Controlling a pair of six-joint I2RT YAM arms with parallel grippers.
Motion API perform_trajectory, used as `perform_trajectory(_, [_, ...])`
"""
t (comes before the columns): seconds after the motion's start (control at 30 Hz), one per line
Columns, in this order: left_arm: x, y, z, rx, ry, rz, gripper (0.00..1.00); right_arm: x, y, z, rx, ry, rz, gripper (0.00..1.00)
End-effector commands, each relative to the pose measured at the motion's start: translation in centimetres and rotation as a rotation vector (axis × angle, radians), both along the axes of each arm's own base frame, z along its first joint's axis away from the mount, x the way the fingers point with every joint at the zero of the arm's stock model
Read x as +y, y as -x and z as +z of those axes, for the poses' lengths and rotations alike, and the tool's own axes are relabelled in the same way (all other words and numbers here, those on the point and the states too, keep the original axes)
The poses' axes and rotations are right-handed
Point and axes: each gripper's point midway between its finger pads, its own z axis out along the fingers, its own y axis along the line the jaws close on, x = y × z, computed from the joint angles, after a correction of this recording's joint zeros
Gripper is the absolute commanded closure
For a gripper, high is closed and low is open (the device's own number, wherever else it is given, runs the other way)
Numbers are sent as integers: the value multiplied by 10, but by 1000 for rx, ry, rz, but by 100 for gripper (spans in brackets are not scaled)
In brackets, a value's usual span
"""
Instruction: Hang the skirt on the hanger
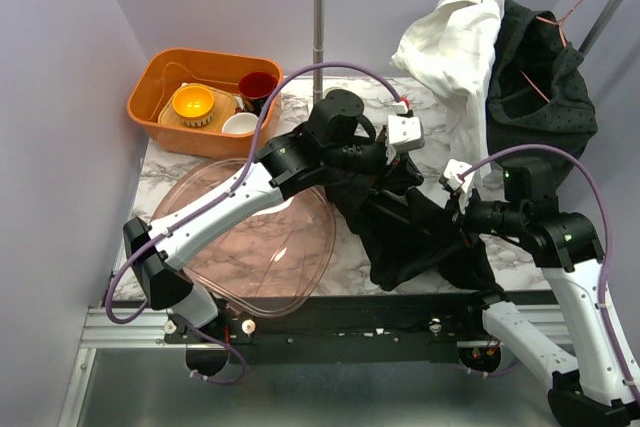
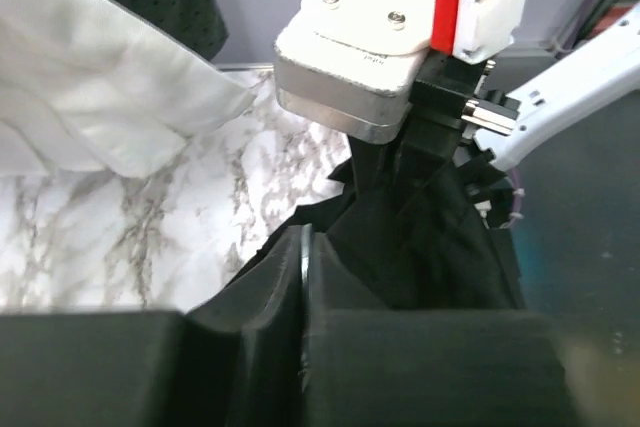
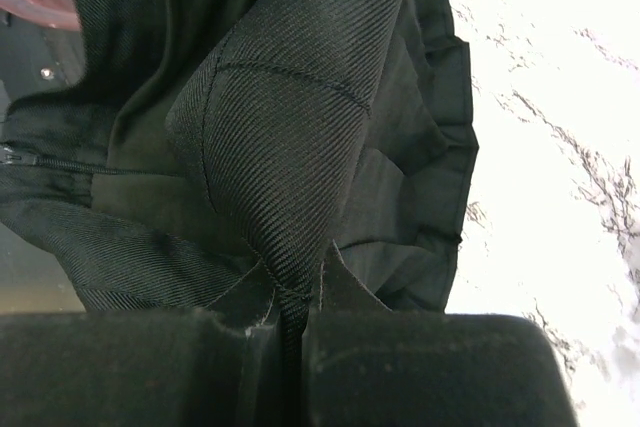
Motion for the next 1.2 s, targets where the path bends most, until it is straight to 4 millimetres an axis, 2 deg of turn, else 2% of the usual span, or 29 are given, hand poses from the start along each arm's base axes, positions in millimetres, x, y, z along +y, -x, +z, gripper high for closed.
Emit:
perform_trajectory(0.0, [3,16,8,-31,5,-103,100,14,13,16,-56,-82,107,99])
perform_trajectory(0.17, [15,33,11,-14,33,-292,100,20,41,18,-107,-114,252,99])
perform_trajectory(0.2, [23,37,15,20,57,-361,100,21,48,19,-109,-129,277,99])
perform_trajectory(0.3, [28,34,24,78,84,-393,97,19,48,25,-132,-132,241,99])
perform_trajectory(0.4, [31,30,38,36,113,-341,54,13,37,31,-138,-111,163,99])
perform_trajectory(0.43, [32,23,43,9,123,-298,50,11,33,33,-141,-101,141,99])
perform_trajectory(0.47, [40,23,57,-24,143,-261,43,9,30,35,-133,-97,103,99])
perform_trajectory(0.5, [45,20,64,-59,153,-230,30,4,23,35,-140,-72,65,100])
perform_trajectory(0.53, [51,13,70,-89,158,-170,26,1,22,43,-160,-68,44,99])
perform_trajectory(0.57, [68,11,81,-128,181,-107,13,-1,20,47,-159,-69,16,99])
perform_trajectory(0.6, [77,5,87,-164,193,-46,1,-4,16,51,-167,-58,-15,100])
perform_trajectory(0.63, [87,5,92,-198,203,-5,1,-6,14,62,-193,-64,-33,99])
perform_trajectory(0.67, [107,2,97,-240,216,104,1,-7,13,67,-191,-73,-56,99])
perform_trajectory(0.73, [128,-2,100,-286,235,223,1,-9,3,77,-201,-68,-98,99])
perform_trajectory(0.77, [150,-6,94,-298,237,341,1,-9,0,87,-210,-84,-118,99])
perform_trajectory(0.83, [168,-6,85,-296,250,429,1,-9,-9,99,-224,-89,-140,99])
perform_trajectory(0.87, [179,-1,66,-285,242,460,1,-8,-17,110,-224,-104,-160,99])
perform_trajectory(0.9, [186,-2,57,-272,239,499,1,-7,-23,116,-226,-107,-171,99])
perform_trajectory(0.93, [190,0,48,-260,238,513,1,-8,-30,123,-239,-109,-193,99])
perform_trajectory(0.97, [196,5,32,-233,229,523,1,-6,-41,127,-215,-115,-215,99])
perform_trajectory(1.0, [201,3,24,-217,221,551,1,-7,-44,145,-245,-134,-232,99])
perform_trajectory(1.07, [208,7,7,-183,210,574,1,-11,-58,160,-249,-149,-304,99])
perform_trajectory(1.1, [209,8,3,-175,207,580,1,-11,-65,173,-261,-160,-324,99])
perform_trajectory(1.17, [214,9,-4,-164,206,597,1,-14,-78,181,-256,-171,-381,99])
